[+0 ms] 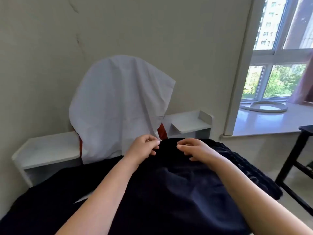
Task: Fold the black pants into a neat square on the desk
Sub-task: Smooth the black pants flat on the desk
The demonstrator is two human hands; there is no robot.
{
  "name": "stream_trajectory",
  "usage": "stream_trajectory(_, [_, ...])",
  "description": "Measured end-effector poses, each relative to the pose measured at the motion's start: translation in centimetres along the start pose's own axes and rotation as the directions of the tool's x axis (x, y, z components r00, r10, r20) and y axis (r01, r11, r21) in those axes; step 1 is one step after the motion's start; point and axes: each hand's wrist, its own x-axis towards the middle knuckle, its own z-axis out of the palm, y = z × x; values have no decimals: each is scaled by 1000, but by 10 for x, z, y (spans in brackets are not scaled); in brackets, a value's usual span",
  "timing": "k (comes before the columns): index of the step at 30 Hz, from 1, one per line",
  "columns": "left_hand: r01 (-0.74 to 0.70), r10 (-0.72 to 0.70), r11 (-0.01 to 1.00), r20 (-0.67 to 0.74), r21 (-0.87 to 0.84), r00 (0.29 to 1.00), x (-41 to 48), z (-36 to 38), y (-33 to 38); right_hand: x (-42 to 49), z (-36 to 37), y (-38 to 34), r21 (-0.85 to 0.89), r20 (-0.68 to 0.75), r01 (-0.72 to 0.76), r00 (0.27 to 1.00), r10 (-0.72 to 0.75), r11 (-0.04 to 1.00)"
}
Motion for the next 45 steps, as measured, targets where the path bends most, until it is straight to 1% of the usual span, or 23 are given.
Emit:
stream_trajectory(4, [-1, -5, 989, 36, 151, 999, 0, 27, -18, -2, -4, 35, -161, -125, -62, 991, 42, 985])
stream_trajectory(6, [-23, 9, 972, 63, 234, 998, 1, 39, -26, -4, -7, 53, -264, -148, -104, 987, 66, 959])
stream_trajectory(9, [-95, 53, 914, 115, 395, 992, 4, 56, -33, -9, -11, 74, -485, -173, -143, 983, 65, 863])
stream_trajectory(13, [-174, 70, 856, 224, 488, 972, 0, 74, -41, -15, -7, 91, -649, -186, -186, 979, 82, 738])
stream_trajectory(16, [-212, 63, 772, 260, 599, 963, -1, 82, -50, -18, 1, 101, -714, -163, -180, 983, 89, 677])
stream_trajectory(19, [-239, 30, 642, 288, 728, 957, -4, 89, -62, -20, 12, 112, -755, -111, -170, 985, 132, 633])
stream_trajectory(21, [-243, -25, 576, 314, 780, 949, -6, 92, -71, -22, 18, 119, -770, -97, -175, 983, 159, 613])
stream_trajectory(24, [-215, -158, 521, 341, 826, 927, -7, 96, -85, -23, 22, 128, -791, -89, -171, 982, 167, 587])
stream_trajectory(28, [-217, -217, 370, 311, 904, 925, -7, 102, -96, -22, 26, 132, -816, -85, -163, 983, 164, 555])
stream_trajectory(29, [-214, -218, 335, 296, 918, 930, -6, 104, -94, -21, 27, 132, -819, -86, -163, 983, 164, 550])
stream_trajectory(30, [-204, -199, 321, 277, 925, 940, -3, 106, -90, -21, 27, 133, -822, -87, -164, 983, 164, 546])
stream_trajectory(31, [-185, -146, 335, 245, 924, 958, 0, 107, -85, -21, 28, 133, -824, -88, -164, 983, 163, 543])
stream_trajectory(33, [-138, 25, 439, 142, 888, 990, 9, 107, -74, -21, 28, 136, -830, -88, -157, 984, 153, 536])
stream_trajectory(35, [-155, 176, 522, 72, 839, 982, 21, 104, -70, -21, 29, 137, -834, -94, -156, 986, 141, 530])
stream_trajectory(36, [-166, 207, 544, 61, 822, 977, 27, 102, -71, -21, 30, 137, -836, -96, -154, 986, 137, 526])
stream_trajectory(40, [-135, 186, 615, 24, 777, 982, 51, 101, -81, -21, 32, 140, -845, -101, -149, 988, 121, 513])
stream_trajectory(45, [-67, 113, 646, -9, 761, 994, 69, 93, -94, -25, 33, 134, -829, -123, -157, 987, 99, 537])
